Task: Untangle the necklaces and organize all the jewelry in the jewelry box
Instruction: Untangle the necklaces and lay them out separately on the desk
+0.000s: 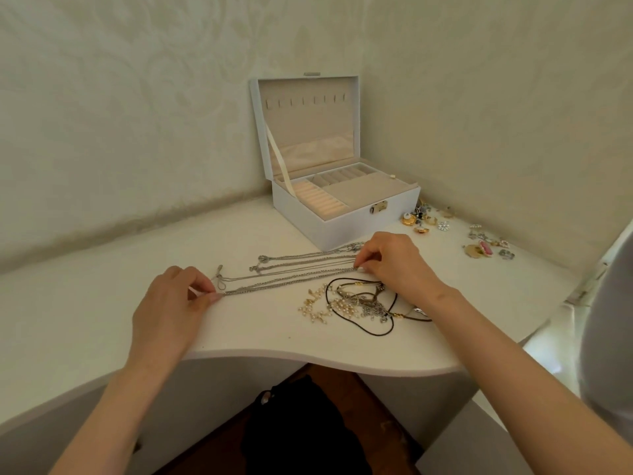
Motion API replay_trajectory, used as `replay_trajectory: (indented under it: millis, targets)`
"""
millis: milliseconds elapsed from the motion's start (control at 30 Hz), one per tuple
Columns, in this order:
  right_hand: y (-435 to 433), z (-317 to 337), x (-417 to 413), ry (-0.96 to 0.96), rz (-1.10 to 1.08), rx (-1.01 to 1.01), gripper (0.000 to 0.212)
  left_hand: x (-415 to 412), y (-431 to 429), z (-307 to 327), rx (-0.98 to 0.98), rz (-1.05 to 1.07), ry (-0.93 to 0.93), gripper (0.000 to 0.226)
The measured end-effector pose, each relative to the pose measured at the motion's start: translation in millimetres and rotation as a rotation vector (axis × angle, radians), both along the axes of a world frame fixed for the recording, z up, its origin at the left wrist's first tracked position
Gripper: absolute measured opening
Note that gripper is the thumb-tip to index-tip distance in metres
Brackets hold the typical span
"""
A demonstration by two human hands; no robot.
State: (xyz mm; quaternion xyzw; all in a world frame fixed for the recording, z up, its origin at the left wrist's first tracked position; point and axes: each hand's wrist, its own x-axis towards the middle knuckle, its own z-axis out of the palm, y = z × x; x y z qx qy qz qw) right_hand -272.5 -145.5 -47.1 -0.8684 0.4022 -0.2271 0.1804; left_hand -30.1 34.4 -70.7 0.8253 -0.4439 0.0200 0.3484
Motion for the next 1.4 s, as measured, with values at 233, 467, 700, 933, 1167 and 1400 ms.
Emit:
replay_trajectory:
  millis: [233, 467, 700, 933, 1167, 1400]
  targets:
    - [2.9, -1.6, -6.2, -0.04, 0.005, -0.058, 0.012, -33.9, -7.7, 0.4, -0.108, -0.273, -0.076, 0.016]
    - [29.6, 14.5, -22.6, 0.052, 0.21, 0.216, 0.017, -72.2, -29.4, -4.2, 0.037, -0.732, -0.1, 0.033]
    - [30.6, 18.4, -46.8, 0.149, 0.165, 0.263, 0.019, -72.9, -23.2, -1.7, 0.102, -0.801, 0.0, 0.013]
    - [28.9, 17.7, -57.0, 0.125, 0.204, 0.235, 0.012, -69.8, -17.3, -0.7, 0.112, -0.818, 0.05, 0.027]
    - [27.6, 17.9, -55.9, 0.068, 0.227, 0.207, 0.006, -72.5, -22.6, -0.8, 0.065, -0.777, 0.034, 0.03]
    - [33.6, 10.0, -40.0, 0.1, 0.301, 0.153, 0.006, -93.4, -39.5, 4.4, 0.042, -0.741, -0.067, 0.021]
